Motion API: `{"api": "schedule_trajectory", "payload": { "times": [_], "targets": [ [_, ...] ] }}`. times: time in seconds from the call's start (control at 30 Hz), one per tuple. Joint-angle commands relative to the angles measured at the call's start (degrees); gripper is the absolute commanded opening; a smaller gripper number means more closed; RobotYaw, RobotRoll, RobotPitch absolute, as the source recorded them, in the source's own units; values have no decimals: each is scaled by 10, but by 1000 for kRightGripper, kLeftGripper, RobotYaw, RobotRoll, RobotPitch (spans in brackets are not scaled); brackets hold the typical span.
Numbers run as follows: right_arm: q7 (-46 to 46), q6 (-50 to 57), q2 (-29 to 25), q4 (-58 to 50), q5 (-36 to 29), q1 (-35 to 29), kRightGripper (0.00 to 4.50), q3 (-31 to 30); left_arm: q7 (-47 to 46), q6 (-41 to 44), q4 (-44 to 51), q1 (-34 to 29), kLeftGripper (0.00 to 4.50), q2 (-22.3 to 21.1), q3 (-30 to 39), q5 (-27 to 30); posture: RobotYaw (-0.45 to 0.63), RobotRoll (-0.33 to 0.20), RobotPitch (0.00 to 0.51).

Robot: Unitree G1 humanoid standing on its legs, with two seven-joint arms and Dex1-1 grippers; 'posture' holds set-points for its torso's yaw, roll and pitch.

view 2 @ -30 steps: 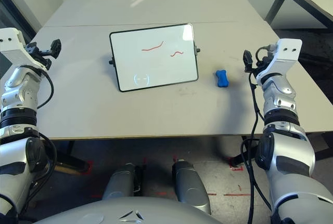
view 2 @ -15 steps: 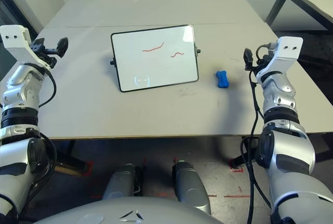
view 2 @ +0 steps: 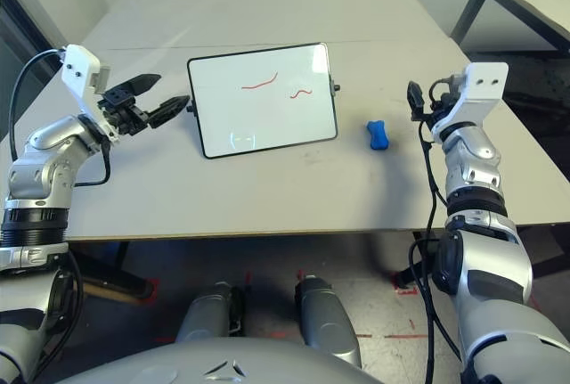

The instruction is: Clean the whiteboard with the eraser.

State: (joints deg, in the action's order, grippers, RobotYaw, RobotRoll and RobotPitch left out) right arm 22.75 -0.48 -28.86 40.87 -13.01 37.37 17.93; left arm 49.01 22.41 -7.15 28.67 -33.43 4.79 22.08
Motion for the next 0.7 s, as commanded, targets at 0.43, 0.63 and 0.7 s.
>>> {"api": "schedule_trajectory", "payload": {
  "times": [0.43, 0.63, 0.7],
  "targets": [
    [-72, 559, -50, -233, 21, 12, 4478, -78, 38, -19, -29, 25, 4500, 23, -58, -27, -225, 0, 63],
    [-61, 698, -49, -214, 16, 79, 4478, -105, 32, -26, -30, 24, 4500, 34, -61, -34, -208, 0, 56],
    [-55, 716, -51, -203, 21, 96, 4478, -121, 30, -27, -29, 23, 4500, 36, -61, -35, -207, 0, 56]
  ]
}}
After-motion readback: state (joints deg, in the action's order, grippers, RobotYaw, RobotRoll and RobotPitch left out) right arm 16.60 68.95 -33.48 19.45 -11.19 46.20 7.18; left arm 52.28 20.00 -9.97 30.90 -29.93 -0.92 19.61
